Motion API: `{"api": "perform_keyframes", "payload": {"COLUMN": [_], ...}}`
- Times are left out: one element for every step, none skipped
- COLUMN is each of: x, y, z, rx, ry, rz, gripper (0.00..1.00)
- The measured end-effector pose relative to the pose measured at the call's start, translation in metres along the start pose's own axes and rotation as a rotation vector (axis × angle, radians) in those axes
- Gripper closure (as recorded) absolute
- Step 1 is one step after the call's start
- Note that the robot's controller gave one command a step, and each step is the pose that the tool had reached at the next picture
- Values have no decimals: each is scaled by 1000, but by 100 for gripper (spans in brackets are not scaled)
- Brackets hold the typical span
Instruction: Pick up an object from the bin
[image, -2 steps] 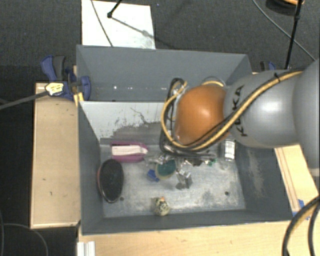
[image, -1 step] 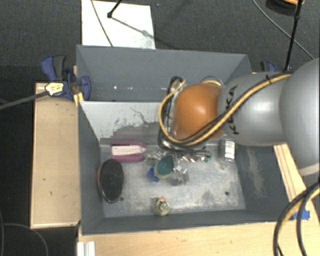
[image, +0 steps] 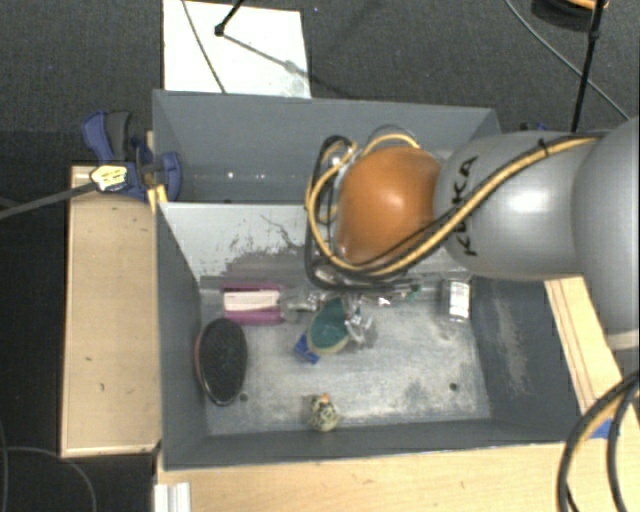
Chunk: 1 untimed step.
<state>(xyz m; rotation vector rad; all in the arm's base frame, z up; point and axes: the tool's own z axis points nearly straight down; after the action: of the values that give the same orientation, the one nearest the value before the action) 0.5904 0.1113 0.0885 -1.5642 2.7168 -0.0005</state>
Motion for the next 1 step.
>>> {"api": "perform_keyframes", "payload": {"x": [1], "y": [1], "z": [1], "rx": [-3], "ry": [2], "rz": [7], "gripper": [100]}}
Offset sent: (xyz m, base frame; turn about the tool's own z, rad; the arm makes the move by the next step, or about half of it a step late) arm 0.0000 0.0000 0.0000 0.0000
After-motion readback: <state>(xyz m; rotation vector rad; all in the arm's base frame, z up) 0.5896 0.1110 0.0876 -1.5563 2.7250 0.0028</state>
